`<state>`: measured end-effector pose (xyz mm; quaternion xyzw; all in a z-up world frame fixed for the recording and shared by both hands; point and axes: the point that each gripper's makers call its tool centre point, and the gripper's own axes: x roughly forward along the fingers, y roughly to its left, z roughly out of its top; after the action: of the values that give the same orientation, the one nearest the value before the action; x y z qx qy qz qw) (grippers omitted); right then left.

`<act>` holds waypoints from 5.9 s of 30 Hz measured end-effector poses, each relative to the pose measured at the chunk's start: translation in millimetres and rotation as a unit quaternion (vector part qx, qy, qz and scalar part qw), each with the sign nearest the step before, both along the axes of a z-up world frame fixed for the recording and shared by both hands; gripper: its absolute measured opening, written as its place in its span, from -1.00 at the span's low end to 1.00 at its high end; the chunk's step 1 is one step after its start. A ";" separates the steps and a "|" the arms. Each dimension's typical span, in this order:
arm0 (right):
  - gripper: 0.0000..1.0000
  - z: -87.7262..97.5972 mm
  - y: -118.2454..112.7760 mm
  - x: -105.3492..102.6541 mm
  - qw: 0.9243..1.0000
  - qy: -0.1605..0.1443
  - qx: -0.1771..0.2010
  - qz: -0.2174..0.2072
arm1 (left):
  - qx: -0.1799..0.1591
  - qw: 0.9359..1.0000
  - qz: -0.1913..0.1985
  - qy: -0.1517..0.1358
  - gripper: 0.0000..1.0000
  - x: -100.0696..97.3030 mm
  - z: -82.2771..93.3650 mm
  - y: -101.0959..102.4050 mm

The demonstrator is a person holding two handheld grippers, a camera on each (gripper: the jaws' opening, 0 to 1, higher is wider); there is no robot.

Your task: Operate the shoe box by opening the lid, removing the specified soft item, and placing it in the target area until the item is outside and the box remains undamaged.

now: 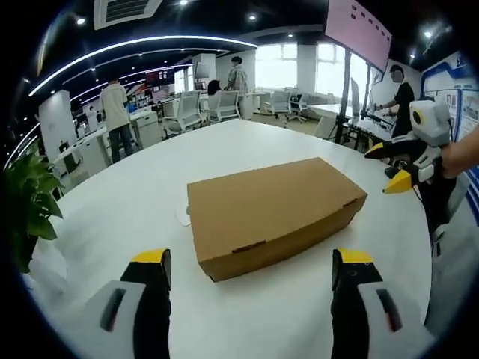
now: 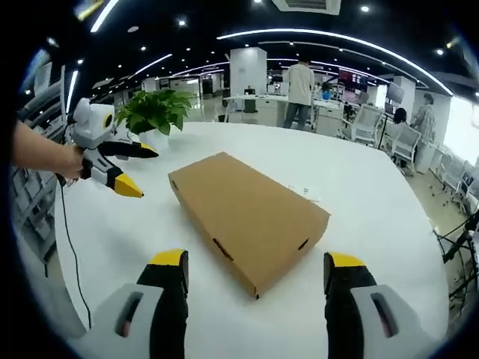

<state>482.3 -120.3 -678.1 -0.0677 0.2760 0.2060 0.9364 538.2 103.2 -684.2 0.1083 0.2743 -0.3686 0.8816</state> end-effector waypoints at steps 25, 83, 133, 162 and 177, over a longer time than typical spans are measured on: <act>0.75 -42.8 -0.4 27.0 0.999 0.031 -0.009 -0.034 | -0.060 0.995 0.056 0.060 0.87 34.3 -36.6 1.3; 0.52 -86.2 18.9 41.1 0.997 0.067 -0.008 -0.033 | -0.006 0.997 0.031 0.070 0.52 31.0 -72.4 -14.9; 0.49 -85.2 31.4 0.1 0.995 0.099 -0.018 0.013 | -0.027 0.990 0.124 0.066 0.45 -32.6 -74.4 2.9; 0.47 -83.9 40.1 -43.5 0.994 0.107 -0.027 0.025 | -0.029 0.986 0.145 0.077 0.43 -83.7 -75.1 12.8; 0.48 -84.6 45.2 -63.3 0.993 0.106 -0.029 0.032 | -0.036 0.983 0.161 0.079 0.42 -107.2 -75.4 18.3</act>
<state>419.0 -75.1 -762.8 -0.0809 0.3776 0.2335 0.8924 431.0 121.5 -759.6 0.0018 0.3436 -0.2383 0.9084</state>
